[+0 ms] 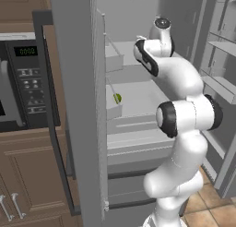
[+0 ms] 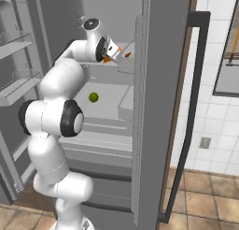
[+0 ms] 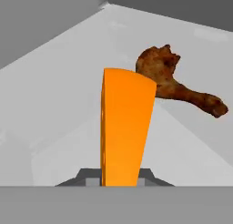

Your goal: Take the cheese, chicken drumstick, and lime from the fridge and place them on the plate on the dining counter to create an appetizer plate.

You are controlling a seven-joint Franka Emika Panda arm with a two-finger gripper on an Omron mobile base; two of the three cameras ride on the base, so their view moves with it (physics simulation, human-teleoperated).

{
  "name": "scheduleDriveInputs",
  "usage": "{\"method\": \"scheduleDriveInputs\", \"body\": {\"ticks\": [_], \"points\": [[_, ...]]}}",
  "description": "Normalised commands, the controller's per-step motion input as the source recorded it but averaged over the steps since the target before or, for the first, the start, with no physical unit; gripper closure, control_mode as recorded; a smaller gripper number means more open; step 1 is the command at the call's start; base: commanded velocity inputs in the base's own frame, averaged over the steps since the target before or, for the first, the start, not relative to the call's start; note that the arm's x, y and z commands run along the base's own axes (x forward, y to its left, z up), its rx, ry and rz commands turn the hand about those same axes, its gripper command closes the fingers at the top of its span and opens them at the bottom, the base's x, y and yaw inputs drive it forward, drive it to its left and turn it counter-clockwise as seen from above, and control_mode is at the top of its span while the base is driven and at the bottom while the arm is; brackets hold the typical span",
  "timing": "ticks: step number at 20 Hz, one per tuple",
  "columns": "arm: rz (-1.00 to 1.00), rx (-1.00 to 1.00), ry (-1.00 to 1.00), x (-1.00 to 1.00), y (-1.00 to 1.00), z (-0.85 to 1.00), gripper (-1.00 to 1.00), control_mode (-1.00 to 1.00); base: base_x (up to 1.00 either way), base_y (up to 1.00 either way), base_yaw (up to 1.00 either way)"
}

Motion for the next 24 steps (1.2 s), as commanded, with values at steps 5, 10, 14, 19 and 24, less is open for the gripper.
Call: {"method": "scheduleDriveInputs", "body": {"ticks": [5,10,14,19,24], "points": [[0.08,-0.02,0.00,-0.67,0.21,0.63,1.00,-1.00,0.00,0.00,0.00],[0.08,-0.06,0.00,-0.78,0.30,0.17,1.00,-1.00,0.00,0.00,0.00],[0.07,-0.01,-0.08,-0.89,0.02,-0.10,1.00,-1.00,0.00,0.00,0.00],[0.07,0.00,-0.09,-0.70,0.00,-0.02,1.00,-1.00,0.00,0.00,0.00],[0.06,0.00,-0.08,-0.73,0.00,0.02,1.00,-1.00,0.00,0.00,0.00]]}}
